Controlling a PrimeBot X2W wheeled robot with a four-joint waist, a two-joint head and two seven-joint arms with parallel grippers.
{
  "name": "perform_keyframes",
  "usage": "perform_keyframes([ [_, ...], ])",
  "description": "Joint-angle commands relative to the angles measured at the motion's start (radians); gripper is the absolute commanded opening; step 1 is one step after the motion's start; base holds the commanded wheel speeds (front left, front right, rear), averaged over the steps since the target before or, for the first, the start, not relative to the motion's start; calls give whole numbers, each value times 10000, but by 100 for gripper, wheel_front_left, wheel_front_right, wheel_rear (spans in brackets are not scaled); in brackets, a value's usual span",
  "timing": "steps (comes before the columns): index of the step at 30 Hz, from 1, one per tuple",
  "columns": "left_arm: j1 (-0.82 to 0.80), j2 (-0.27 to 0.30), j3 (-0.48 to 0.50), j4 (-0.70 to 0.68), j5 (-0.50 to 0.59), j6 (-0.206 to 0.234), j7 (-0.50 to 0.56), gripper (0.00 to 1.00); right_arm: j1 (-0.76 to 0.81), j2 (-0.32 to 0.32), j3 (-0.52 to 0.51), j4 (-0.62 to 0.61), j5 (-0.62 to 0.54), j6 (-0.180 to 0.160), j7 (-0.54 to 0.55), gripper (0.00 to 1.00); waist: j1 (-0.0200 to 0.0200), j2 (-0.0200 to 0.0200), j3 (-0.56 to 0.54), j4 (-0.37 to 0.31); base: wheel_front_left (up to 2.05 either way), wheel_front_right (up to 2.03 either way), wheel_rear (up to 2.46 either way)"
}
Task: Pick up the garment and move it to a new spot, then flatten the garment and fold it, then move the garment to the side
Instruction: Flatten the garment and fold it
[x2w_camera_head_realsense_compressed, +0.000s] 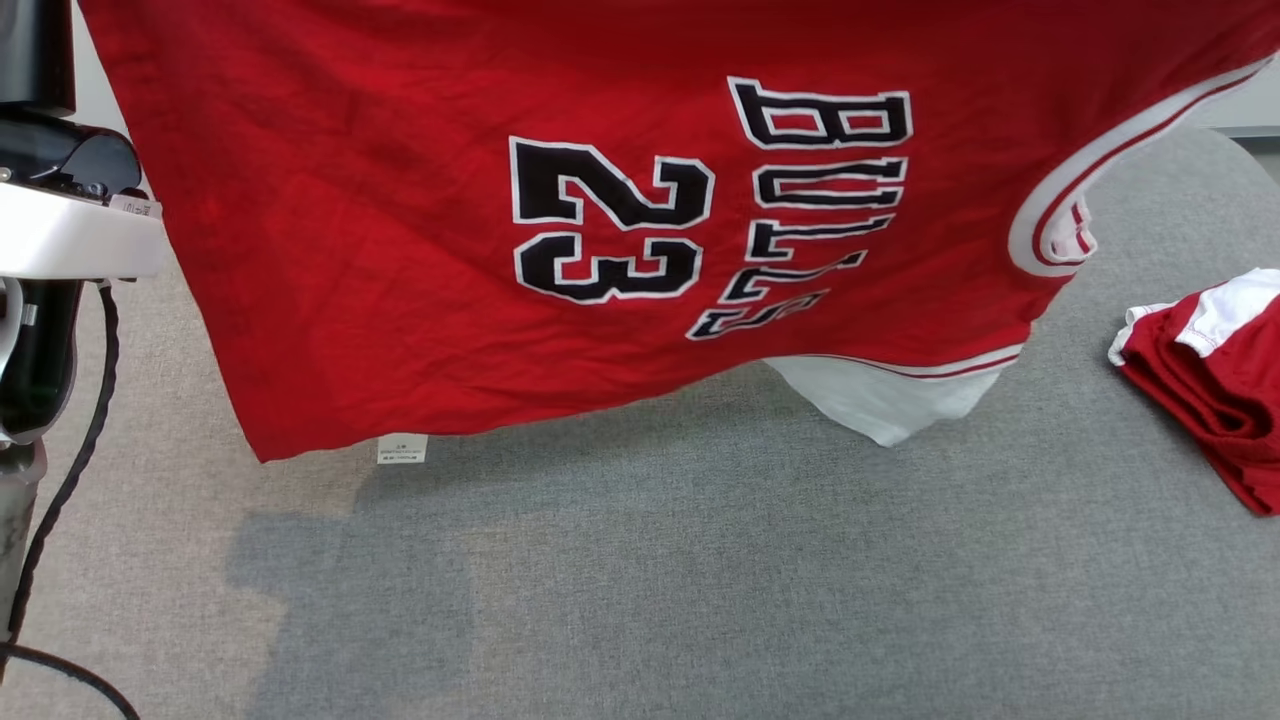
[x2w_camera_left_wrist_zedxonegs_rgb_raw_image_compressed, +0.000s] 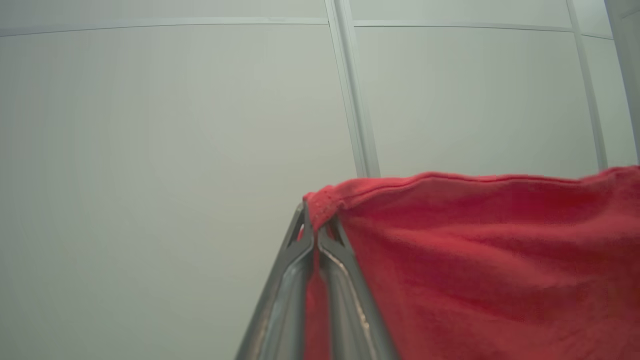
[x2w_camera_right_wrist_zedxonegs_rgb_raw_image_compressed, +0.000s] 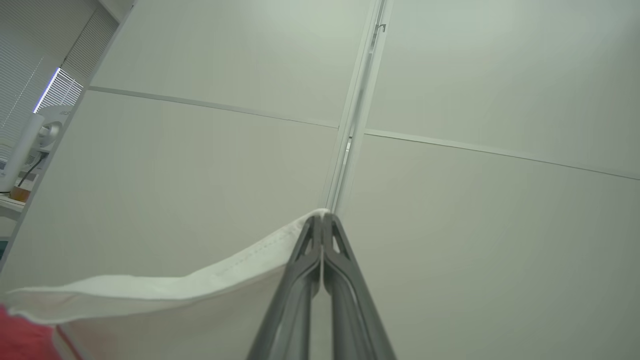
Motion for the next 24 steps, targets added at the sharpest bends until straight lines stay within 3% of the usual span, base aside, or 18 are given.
perform_keyframes([
  [1, -103, -47, 5, 91, -86, -33, -28, 0, -146, -78, 86, 182, 124, 3, 39, 0, 0, 0, 32, 11, 0, 0, 0],
  [7, -678, -387, -114, 590, -367, -296, -177, 0, -875, -9, 473, 1042, 584, 3, -13, 0, 0, 0, 422, 96, 0, 0, 0],
  [14, -2157, -880, -241, 2097, -559, -840, -677, 0, -2391, 99, 877, 2528, 1114, 3, -304, 0, 0, 0, 1165, 170, 0, 0, 0],
  [18, -3820, -1505, -600, 4074, -404, -1307, -1233, 0, -4117, 164, 1200, 4350, 1400, 3, -967, 0, 0, 0, 1726, 317, 0, 0, 0],
  [24, -5437, -2199, -861, 6304, -404, -1627, -1694, 0, -5877, 383, 1527, 6265, 1816, 3, -1777, 0, 0, 0, 2100, 567, 0, 0, 0],
])
